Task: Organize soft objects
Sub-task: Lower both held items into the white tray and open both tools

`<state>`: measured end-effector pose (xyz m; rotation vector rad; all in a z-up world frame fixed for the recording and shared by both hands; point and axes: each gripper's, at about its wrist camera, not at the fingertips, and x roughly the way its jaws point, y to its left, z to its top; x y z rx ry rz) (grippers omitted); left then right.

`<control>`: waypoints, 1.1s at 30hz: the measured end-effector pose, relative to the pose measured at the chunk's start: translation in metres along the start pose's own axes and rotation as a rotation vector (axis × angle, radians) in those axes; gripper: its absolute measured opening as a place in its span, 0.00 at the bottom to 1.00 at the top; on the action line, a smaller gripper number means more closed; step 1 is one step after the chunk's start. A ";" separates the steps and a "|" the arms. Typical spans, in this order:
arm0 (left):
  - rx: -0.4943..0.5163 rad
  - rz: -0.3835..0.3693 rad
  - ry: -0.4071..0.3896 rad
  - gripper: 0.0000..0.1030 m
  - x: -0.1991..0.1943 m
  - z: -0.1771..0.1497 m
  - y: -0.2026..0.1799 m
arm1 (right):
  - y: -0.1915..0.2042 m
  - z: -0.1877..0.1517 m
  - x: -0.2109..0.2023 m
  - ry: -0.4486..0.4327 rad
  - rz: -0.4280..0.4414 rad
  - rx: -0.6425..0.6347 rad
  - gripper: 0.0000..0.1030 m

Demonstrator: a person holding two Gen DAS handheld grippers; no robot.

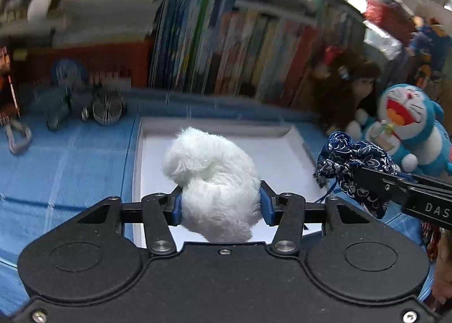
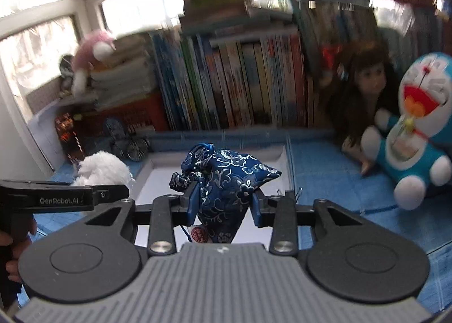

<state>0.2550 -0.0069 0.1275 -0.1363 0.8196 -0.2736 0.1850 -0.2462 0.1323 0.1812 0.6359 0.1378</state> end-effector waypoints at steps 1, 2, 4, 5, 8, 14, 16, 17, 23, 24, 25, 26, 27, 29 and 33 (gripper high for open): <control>-0.013 0.000 0.023 0.46 0.009 0.003 0.003 | -0.002 0.001 0.009 0.023 -0.009 0.006 0.40; -0.020 0.002 0.041 0.46 0.017 0.004 0.005 | -0.004 0.003 0.018 0.043 -0.017 0.009 0.40; -0.028 0.009 0.064 0.46 0.030 0.006 0.008 | -0.006 0.004 0.034 0.060 -0.032 0.013 0.40; -0.031 0.008 0.077 0.46 0.038 0.007 0.009 | -0.006 0.004 0.040 0.065 -0.032 0.014 0.40; -0.052 -0.002 0.118 0.47 0.055 0.007 0.013 | -0.009 0.003 0.059 0.118 -0.012 0.035 0.41; -0.036 0.022 0.169 0.47 0.085 0.004 0.011 | -0.007 -0.006 0.098 0.237 -0.047 0.033 0.41; -0.040 0.018 0.187 0.47 0.094 0.003 0.012 | -0.007 -0.007 0.107 0.267 -0.051 0.039 0.42; -0.041 0.019 0.194 0.47 0.098 0.002 0.013 | -0.007 -0.008 0.110 0.281 -0.051 0.040 0.43; -0.036 0.026 0.216 0.48 0.108 -0.003 0.015 | -0.006 -0.010 0.121 0.315 -0.064 0.031 0.50; -0.039 0.027 0.218 0.50 0.109 -0.004 0.016 | -0.008 -0.010 0.122 0.318 -0.062 0.034 0.51; -0.044 0.028 0.221 0.53 0.108 -0.004 0.017 | -0.008 -0.011 0.122 0.318 -0.063 0.034 0.54; -0.050 0.029 0.223 0.55 0.107 -0.004 0.018 | -0.009 -0.011 0.122 0.316 -0.067 0.035 0.59; -0.055 0.031 0.224 0.59 0.105 -0.004 0.018 | -0.009 -0.010 0.120 0.311 -0.066 0.040 0.60; -0.049 0.029 0.218 0.63 0.100 -0.003 0.018 | -0.011 -0.009 0.115 0.303 -0.059 0.050 0.65; -0.025 0.030 0.175 0.71 0.078 -0.002 0.015 | -0.007 -0.005 0.098 0.262 -0.064 0.018 0.70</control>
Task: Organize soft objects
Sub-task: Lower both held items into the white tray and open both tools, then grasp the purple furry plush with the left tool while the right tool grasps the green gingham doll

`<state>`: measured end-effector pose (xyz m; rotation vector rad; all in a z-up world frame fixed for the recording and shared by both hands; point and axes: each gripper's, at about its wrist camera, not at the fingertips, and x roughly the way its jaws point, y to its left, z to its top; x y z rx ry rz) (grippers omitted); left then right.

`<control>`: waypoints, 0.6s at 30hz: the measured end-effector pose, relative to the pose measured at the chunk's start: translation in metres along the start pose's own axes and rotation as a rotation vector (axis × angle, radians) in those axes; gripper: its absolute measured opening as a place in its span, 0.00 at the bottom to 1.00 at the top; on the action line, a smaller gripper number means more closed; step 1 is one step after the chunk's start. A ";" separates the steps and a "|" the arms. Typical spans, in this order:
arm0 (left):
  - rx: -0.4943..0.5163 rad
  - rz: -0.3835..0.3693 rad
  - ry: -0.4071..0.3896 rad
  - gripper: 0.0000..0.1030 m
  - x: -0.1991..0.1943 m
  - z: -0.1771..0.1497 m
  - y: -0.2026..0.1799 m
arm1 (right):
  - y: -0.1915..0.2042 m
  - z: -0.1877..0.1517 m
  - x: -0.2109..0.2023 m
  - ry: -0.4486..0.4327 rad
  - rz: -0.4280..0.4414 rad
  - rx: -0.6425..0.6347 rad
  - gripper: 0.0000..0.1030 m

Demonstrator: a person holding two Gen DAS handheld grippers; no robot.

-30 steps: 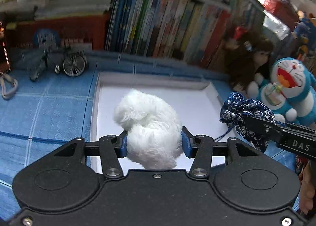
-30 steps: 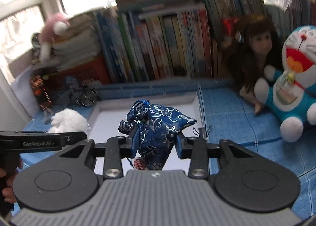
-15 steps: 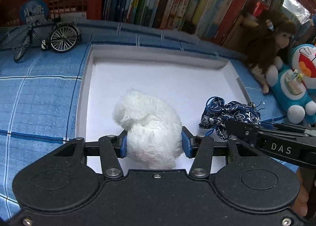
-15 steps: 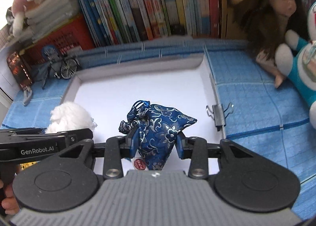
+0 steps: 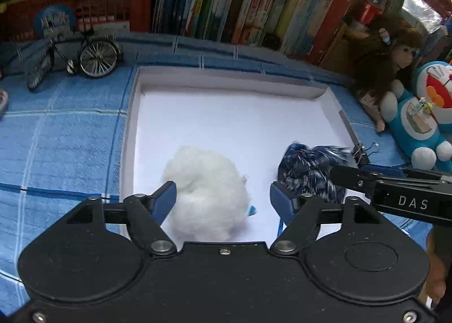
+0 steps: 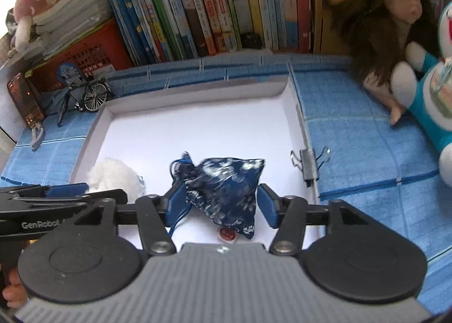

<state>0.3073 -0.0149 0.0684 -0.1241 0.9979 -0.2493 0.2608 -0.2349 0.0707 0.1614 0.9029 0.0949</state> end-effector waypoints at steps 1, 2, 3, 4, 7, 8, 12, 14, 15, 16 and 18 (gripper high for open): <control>0.004 0.000 -0.014 0.73 -0.007 -0.001 -0.001 | 0.001 -0.001 -0.006 -0.015 0.005 -0.007 0.71; 0.009 0.003 -0.032 0.75 -0.015 -0.003 -0.001 | 0.002 -0.001 -0.014 -0.032 0.014 -0.015 0.72; 0.015 0.004 -0.052 0.78 -0.024 -0.006 -0.002 | 0.003 -0.003 -0.023 -0.055 0.027 -0.024 0.74; 0.024 0.004 -0.071 0.81 -0.032 -0.008 -0.002 | 0.004 -0.004 -0.032 -0.078 0.038 -0.032 0.75; 0.056 0.001 -0.134 0.83 -0.060 -0.021 -0.003 | 0.009 -0.011 -0.060 -0.147 0.065 -0.069 0.80; 0.063 -0.006 -0.152 0.83 -0.069 -0.025 -0.002 | 0.010 -0.015 -0.070 -0.167 0.075 -0.078 0.81; 0.060 -0.050 -0.226 0.86 -0.105 -0.047 0.005 | 0.004 -0.034 -0.106 -0.256 0.110 -0.104 0.86; 0.057 -0.065 -0.260 0.86 -0.120 -0.058 0.011 | -0.001 -0.046 -0.122 -0.298 0.126 -0.121 0.87; 0.056 -0.073 -0.282 0.87 -0.129 -0.066 0.013 | -0.004 -0.051 -0.129 -0.313 0.130 -0.126 0.87; 0.057 -0.079 -0.298 0.88 -0.134 -0.072 0.015 | -0.008 -0.057 -0.134 -0.330 0.132 -0.129 0.87; 0.057 -0.086 -0.336 0.90 -0.148 -0.086 0.020 | -0.016 -0.068 -0.145 -0.361 0.140 -0.134 0.91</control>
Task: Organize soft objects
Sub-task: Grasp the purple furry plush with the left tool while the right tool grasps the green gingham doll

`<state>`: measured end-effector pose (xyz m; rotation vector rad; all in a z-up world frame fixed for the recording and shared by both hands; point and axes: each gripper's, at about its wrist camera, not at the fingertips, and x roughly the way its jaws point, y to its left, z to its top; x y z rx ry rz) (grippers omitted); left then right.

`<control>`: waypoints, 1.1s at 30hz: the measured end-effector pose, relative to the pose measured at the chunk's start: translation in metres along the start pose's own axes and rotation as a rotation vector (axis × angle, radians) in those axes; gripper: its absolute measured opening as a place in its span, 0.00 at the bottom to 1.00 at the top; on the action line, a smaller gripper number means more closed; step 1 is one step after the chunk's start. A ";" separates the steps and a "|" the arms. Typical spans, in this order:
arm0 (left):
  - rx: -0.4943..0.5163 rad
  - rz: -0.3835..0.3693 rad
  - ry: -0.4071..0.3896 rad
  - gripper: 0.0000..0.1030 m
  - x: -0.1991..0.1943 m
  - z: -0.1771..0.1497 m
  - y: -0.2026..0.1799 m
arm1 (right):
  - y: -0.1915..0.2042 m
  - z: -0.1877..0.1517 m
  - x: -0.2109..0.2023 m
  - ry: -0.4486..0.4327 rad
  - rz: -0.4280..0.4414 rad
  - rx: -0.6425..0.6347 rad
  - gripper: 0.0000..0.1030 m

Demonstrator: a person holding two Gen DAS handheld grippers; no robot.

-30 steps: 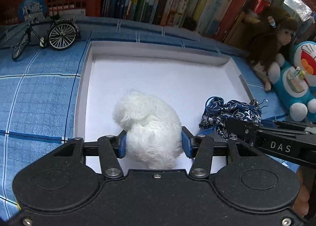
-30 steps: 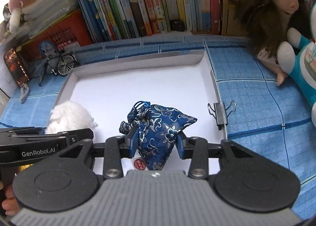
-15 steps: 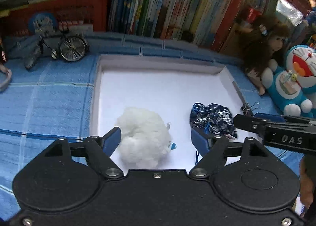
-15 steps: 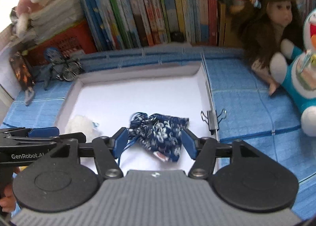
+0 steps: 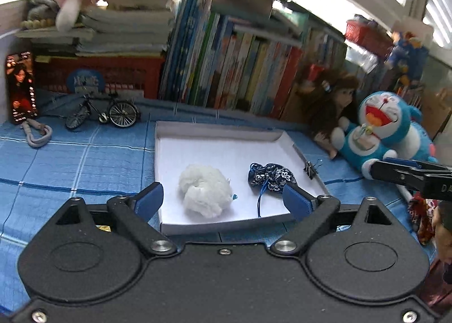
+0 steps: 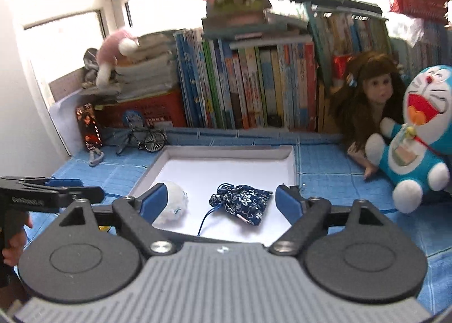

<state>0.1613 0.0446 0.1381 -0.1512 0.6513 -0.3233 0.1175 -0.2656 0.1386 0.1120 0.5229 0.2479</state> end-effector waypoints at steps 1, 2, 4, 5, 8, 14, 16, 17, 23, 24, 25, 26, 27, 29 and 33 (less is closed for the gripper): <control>0.004 0.000 -0.010 0.90 -0.005 -0.004 0.002 | -0.002 -0.004 -0.007 -0.016 0.004 -0.001 0.94; 0.011 0.002 -0.022 0.90 -0.012 -0.009 0.002 | -0.003 -0.007 -0.015 -0.032 0.006 -0.003 0.95; 0.025 0.016 -0.052 0.90 -0.026 -0.020 0.002 | -0.005 -0.014 -0.030 -0.062 0.007 -0.013 0.95; 0.030 0.019 -0.063 0.91 -0.031 -0.025 0.003 | -0.005 -0.018 -0.036 -0.079 0.006 -0.018 0.97; 0.030 0.016 -0.089 0.93 -0.044 -0.040 0.005 | -0.005 -0.030 -0.054 -0.128 0.008 -0.039 1.00; -0.003 0.011 -0.107 0.94 -0.063 -0.069 0.013 | -0.003 -0.053 -0.080 -0.191 -0.015 -0.105 1.00; -0.007 0.014 -0.111 0.96 -0.068 -0.078 0.014 | -0.002 -0.060 -0.085 -0.200 -0.017 -0.118 1.00; -0.004 0.016 -0.110 0.96 -0.068 -0.081 0.015 | -0.002 -0.063 -0.088 -0.205 -0.019 -0.127 1.00; 0.026 0.042 -0.105 0.97 -0.072 -0.104 0.013 | -0.001 -0.086 -0.095 -0.209 -0.054 -0.172 1.00; 0.024 0.044 -0.104 0.97 -0.072 -0.107 0.013 | -0.001 -0.089 -0.094 -0.203 -0.056 -0.176 1.00; 0.024 0.043 -0.101 0.97 -0.072 -0.110 0.012 | -0.001 -0.092 -0.094 -0.201 -0.059 -0.181 1.00; 0.024 0.041 -0.097 0.97 -0.071 -0.115 0.012 | -0.001 -0.096 -0.093 -0.198 -0.064 -0.186 1.00; 0.026 0.042 -0.094 0.97 -0.070 -0.119 0.012 | -0.001 -0.099 -0.093 -0.194 -0.070 -0.193 1.00; 0.032 0.052 -0.091 0.97 -0.067 -0.127 0.012 | 0.000 -0.106 -0.091 -0.186 -0.080 -0.201 1.00; 0.028 0.089 -0.067 0.97 -0.059 -0.141 0.014 | -0.001 -0.121 -0.085 -0.157 -0.103 -0.210 1.00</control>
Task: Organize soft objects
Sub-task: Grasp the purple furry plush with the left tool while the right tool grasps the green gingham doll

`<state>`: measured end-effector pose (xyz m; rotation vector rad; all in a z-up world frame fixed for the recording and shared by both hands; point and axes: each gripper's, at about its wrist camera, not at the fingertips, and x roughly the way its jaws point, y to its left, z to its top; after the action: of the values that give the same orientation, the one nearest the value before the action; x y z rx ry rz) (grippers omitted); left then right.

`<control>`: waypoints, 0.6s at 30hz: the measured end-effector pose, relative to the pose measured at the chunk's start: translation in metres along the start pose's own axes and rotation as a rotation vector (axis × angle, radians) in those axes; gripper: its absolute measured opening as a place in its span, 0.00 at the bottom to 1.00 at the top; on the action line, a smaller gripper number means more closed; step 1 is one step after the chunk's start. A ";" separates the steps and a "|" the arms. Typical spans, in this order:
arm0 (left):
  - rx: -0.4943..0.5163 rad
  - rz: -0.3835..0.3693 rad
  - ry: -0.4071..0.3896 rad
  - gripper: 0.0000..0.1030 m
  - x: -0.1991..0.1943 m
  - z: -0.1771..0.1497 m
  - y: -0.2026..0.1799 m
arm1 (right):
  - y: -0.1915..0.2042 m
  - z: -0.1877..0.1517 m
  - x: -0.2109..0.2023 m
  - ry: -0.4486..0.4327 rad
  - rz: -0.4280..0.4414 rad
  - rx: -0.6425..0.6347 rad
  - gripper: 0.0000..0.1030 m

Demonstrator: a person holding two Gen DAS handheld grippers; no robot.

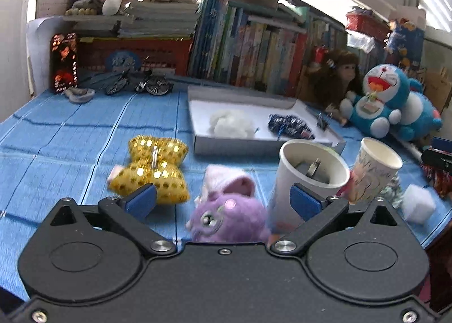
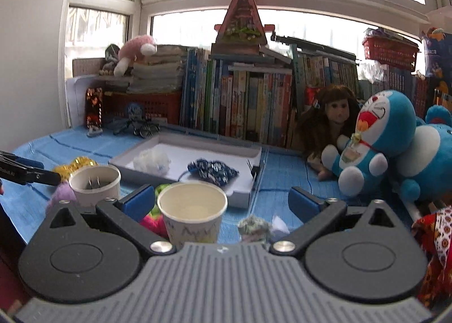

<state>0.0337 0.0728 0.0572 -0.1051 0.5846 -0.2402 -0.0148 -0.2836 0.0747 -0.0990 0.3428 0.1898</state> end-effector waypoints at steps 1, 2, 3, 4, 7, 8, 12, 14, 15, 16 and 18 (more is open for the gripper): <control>-0.003 0.004 0.005 0.97 0.001 -0.003 0.001 | 0.001 -0.003 0.002 0.007 -0.005 -0.006 1.00; -0.007 0.005 0.009 0.97 0.002 -0.005 0.001 | 0.001 -0.006 0.004 0.016 -0.010 -0.016 1.00; -0.012 0.006 0.015 0.97 0.004 -0.008 0.002 | 0.003 -0.011 0.006 0.027 -0.015 -0.026 1.00; -0.017 0.008 0.021 0.97 0.005 -0.010 0.003 | 0.003 -0.014 0.009 0.036 -0.019 -0.033 1.00; -0.017 0.019 0.042 0.97 0.009 -0.018 0.004 | 0.004 -0.025 0.018 0.069 -0.025 -0.039 1.00; -0.013 0.021 0.048 0.97 0.011 -0.020 0.004 | 0.005 -0.029 0.021 0.080 -0.027 -0.045 1.00; -0.005 0.027 0.064 0.89 0.014 -0.027 0.002 | 0.011 -0.039 0.031 0.119 -0.045 -0.099 0.96; -0.014 0.024 0.073 0.83 0.015 -0.028 0.003 | 0.014 -0.042 0.036 0.137 -0.053 -0.133 0.92; -0.022 0.021 0.080 0.80 0.016 -0.028 0.004 | 0.016 -0.043 0.038 0.146 -0.056 -0.148 0.90; -0.029 0.016 0.086 0.76 0.017 -0.028 0.004 | 0.016 -0.043 0.041 0.152 -0.058 -0.156 0.89; -0.043 -0.004 0.096 0.70 0.018 -0.028 0.004 | 0.015 -0.043 0.046 0.168 -0.057 -0.158 0.83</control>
<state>0.0335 0.0714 0.0234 -0.1371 0.6850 -0.2376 0.0106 -0.2671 0.0179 -0.2812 0.4918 0.1521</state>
